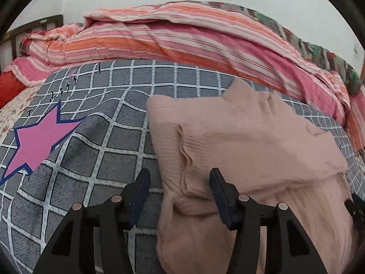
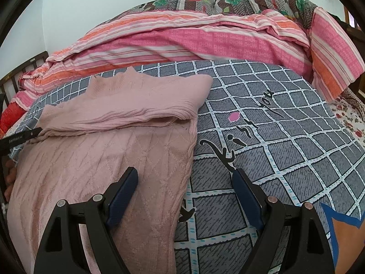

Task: Fold small clothes

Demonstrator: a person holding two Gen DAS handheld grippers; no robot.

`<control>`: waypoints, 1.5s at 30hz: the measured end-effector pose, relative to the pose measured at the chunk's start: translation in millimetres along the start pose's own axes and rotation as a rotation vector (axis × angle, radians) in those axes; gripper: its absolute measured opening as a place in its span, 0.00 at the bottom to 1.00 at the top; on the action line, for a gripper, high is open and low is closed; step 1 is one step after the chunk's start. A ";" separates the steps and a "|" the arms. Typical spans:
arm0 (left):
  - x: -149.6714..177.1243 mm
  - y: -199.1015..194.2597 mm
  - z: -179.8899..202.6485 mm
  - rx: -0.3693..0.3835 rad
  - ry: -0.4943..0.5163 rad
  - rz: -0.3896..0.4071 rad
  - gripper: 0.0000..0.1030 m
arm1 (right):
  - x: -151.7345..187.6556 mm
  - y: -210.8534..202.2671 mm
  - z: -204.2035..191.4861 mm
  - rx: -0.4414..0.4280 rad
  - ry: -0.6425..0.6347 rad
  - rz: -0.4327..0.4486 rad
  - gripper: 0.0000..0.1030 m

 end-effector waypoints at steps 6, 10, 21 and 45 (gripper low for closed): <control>12.1 -12.8 3.5 0.039 0.002 0.022 0.49 | 0.3 -0.9 -0.8 -0.011 0.005 -0.002 0.81; 24.0 -20.0 11.7 0.021 0.070 0.007 0.49 | 1.2 -3.3 -0.5 -0.035 0.017 -0.002 0.82; 61.1 -65.5 7.3 0.182 0.000 -0.014 0.53 | 20.7 -47.6 3.2 -0.077 0.068 -0.009 0.79; 178.4 -136.9 42.9 0.566 -0.113 -0.115 0.41 | 132.0 -112.7 -12.5 -0.234 0.076 -0.179 0.45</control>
Point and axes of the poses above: each gripper's, at about its wrist camera, not at the fingertips, and y roughly the way its jaws point, z to its right, x to its underside, the point moved 7 cm from there along y, roughly the way its jaws point, and after that the axes turned 7 degrees about y, right-handed, at the moved point
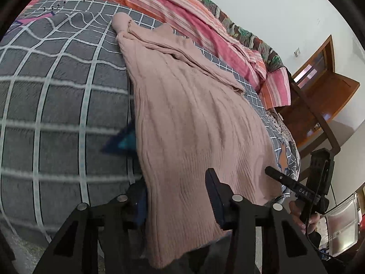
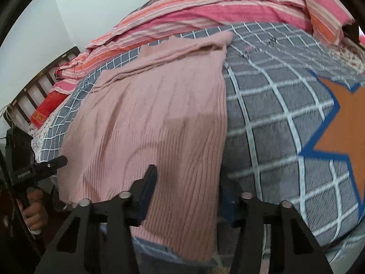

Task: Fold small clothes

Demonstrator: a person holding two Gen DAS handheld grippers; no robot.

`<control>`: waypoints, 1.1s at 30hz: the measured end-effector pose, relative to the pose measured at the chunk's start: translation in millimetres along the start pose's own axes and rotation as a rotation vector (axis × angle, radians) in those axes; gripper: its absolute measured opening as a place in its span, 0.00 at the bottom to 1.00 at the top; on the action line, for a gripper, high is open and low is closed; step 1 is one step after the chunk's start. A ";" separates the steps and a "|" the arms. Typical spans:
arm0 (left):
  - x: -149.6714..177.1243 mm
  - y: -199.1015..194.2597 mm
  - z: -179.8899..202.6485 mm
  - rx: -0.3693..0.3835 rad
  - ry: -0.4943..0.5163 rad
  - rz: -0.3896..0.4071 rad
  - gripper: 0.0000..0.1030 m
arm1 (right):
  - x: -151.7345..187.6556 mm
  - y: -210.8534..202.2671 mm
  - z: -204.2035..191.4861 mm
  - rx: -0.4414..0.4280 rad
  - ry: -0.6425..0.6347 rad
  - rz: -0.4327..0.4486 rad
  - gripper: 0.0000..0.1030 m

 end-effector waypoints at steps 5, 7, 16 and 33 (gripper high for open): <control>15.1 -2.3 8.8 0.036 -0.031 -0.011 0.33 | 17.3 -4.6 -5.1 -0.044 0.010 -0.024 0.39; 18.5 -1.7 12.1 0.033 -0.028 -0.011 0.26 | 21.0 -3.6 -9.8 -0.054 0.009 -0.031 0.35; 5.7 -39.6 -4.5 -0.061 -0.041 0.117 0.06 | 12.2 -23.1 6.2 -0.010 0.055 0.087 0.04; 24.2 -18.2 9.0 -0.096 0.024 0.013 0.10 | 28.4 -10.9 6.3 -0.043 0.087 -0.018 0.10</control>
Point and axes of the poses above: each gripper's, at about its wrist camera, not at the fingertips, and y roughly the way its jaws point, z to its right, x to its underside, the point moved 7 cm from there along y, roughly the way its jaws point, and after that the axes turned 7 degrees about y, right-handed, at the moved point
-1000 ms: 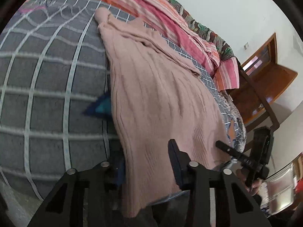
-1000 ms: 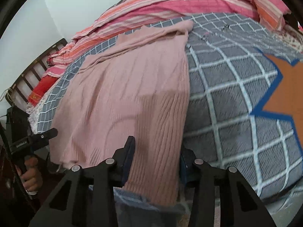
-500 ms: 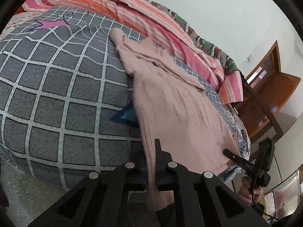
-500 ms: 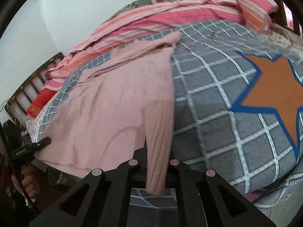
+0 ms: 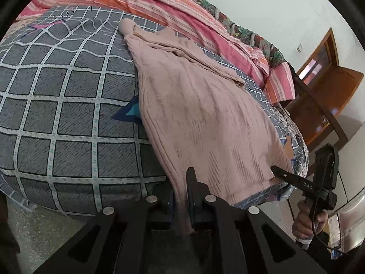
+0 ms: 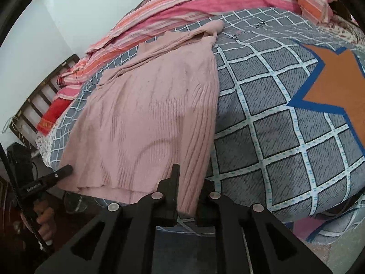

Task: Fold small clothes
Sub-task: 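Close the left gripper on the hem while the right gripper holds it, lifting toward the collar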

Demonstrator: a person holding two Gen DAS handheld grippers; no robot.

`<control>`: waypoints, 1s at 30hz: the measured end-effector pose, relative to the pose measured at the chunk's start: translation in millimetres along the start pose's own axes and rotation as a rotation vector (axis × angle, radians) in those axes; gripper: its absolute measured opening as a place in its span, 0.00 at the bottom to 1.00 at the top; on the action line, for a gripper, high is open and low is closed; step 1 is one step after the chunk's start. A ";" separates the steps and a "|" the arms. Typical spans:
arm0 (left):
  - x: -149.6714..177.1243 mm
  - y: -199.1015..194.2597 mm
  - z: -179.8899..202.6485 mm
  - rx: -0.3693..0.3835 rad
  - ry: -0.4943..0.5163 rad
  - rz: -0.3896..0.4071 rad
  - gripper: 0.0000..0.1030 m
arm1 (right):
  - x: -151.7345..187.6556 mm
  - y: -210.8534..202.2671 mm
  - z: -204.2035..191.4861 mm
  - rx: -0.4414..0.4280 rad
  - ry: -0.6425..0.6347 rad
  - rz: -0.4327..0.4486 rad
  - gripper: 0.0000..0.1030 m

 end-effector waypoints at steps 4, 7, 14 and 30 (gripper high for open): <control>0.8 -1.8 -3.2 -0.026 -0.011 0.004 0.07 | 2.7 -3.6 -4.3 0.027 -0.020 0.025 0.07; -6.1 -16.8 -4.7 0.010 -0.033 0.063 0.06 | -3.0 -17.8 -4.0 0.046 -0.038 0.112 0.05; -62.3 -47.6 -12.0 0.049 -0.073 0.176 0.07 | -41.1 -45.7 -15.2 -0.005 -0.029 0.233 0.04; -197.8 -29.9 -26.3 0.012 -0.142 0.338 0.07 | -184.0 -41.6 -52.7 -0.090 0.082 0.404 0.04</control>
Point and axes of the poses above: each gripper's, at about its wrist camera, not at the fingertips, and y roughly the way its jaws point, z to its right, x to its underside, the point moved 7 cm from there along y, roughly the way its jaws point, and after that the axes turned 7 degrees about y, right-handed, at the moved point
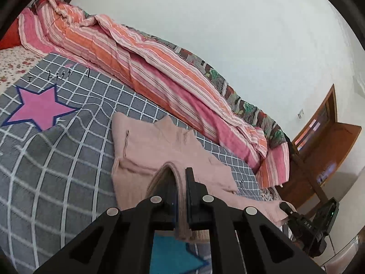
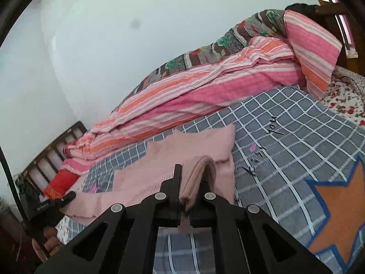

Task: Fold small clothes
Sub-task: 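Close the left gripper on the hem while the right gripper holds it, lifting toward the collar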

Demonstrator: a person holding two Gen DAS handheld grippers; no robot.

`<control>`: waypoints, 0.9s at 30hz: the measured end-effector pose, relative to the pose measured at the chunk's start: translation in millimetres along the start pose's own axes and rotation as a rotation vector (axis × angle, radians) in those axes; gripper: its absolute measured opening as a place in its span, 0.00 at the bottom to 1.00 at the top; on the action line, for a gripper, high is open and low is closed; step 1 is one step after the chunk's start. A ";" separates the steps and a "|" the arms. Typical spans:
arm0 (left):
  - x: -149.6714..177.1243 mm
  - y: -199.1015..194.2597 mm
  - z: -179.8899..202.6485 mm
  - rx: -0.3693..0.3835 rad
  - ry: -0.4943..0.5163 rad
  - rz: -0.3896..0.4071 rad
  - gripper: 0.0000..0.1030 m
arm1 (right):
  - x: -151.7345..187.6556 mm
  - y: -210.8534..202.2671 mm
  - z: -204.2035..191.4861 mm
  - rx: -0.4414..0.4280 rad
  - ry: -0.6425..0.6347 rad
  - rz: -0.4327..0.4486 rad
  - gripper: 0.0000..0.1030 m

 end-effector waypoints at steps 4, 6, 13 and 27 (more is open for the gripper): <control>-9.2 28.7 -11.8 -0.018 -0.024 -0.019 0.07 | -8.6 30.8 4.3 0.005 0.027 -0.009 0.04; -13.3 43.4 -18.4 -0.038 -0.028 -0.030 0.07 | -12.1 47.3 6.5 0.016 0.033 -0.020 0.04; -28.7 83.2 -35.8 -0.060 -0.073 -0.044 0.07 | -29.2 106.3 12.3 0.056 0.039 -0.065 0.04; -59.6 154.8 -70.9 -0.103 -0.147 -0.058 0.07 | -55.7 198.8 12.7 0.103 0.011 -0.118 0.04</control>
Point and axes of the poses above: each gripper's, at about its wrist camera, not at the fingertips, and y roughly the way its jaws point, z to its right, x to its underside, the point moved 7 cm from there along y, roughly the way its jaws point, and after that the axes turned 7 degrees about y, right-handed, at the moved point
